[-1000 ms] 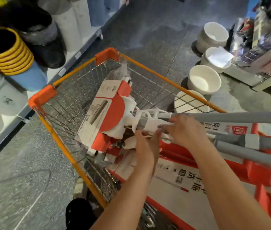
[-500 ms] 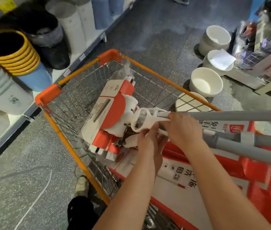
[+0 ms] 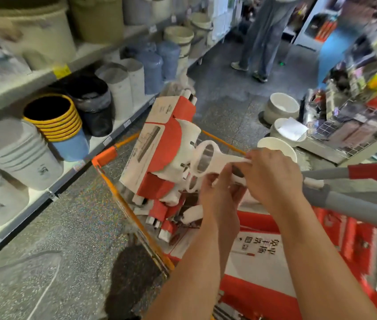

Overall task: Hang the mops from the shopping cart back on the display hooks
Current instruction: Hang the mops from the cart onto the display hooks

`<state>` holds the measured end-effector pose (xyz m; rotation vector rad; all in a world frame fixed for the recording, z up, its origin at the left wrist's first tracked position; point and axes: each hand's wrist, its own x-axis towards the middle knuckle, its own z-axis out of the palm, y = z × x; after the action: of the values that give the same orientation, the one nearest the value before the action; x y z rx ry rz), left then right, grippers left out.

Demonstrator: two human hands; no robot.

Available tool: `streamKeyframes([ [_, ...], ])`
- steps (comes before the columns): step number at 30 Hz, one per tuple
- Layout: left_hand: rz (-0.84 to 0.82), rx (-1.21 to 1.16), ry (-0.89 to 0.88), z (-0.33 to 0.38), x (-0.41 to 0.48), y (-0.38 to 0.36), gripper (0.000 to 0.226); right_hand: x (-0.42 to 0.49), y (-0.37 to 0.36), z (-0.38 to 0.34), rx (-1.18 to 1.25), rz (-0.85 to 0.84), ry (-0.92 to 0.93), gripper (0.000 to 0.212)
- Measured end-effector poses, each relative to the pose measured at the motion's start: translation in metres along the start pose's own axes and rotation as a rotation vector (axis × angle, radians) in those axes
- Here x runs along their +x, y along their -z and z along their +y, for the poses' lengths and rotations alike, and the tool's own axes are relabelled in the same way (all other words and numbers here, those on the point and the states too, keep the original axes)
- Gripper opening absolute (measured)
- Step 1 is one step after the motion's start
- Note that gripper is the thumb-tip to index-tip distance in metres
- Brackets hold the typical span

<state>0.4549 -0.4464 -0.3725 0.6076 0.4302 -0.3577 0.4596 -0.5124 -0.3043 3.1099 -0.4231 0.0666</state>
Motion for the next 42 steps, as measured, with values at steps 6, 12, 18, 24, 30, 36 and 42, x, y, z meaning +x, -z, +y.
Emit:
streamKeyframes([
  [6, -0.116, 0.107, -0.166, 0.043, -0.055, -0.01, 0.009, -0.041, 0.048, -0.027, 0.192, 0.15, -0.072, 0.028],
  [12, -0.192, 0.224, -0.346, 0.106, -0.119, 0.023, 0.012, -0.098, 0.073, -0.086, 0.498, 0.215, -0.071, 0.033],
  [18, -0.145, 0.33, -0.543, 0.173, -0.197, 0.074, 0.012, -0.168, 0.093, -0.164, 0.753, 0.274, 0.04, 0.036],
  [24, -0.045, 0.399, -0.799, 0.241, -0.261, 0.122, 0.018, -0.218, 0.111, -0.248, 0.937, 0.297, 0.187, 0.032],
  [30, 0.044, 0.435, -1.046, 0.307, -0.309, 0.163, 0.029, -0.25, 0.125, -0.333, 1.168, 0.262, 0.364, 0.023],
  [36, 0.169, 0.545, -1.213, 0.368, -0.341, 0.207, 0.033, -0.262, 0.122, -0.414, 1.428, 0.095, 0.58, 0.02],
  [42, 0.366, 0.618, -1.372, 0.425, -0.356, 0.228, 0.028, -0.261, 0.136, -0.486, 1.655, -0.133, 0.764, 0.018],
])
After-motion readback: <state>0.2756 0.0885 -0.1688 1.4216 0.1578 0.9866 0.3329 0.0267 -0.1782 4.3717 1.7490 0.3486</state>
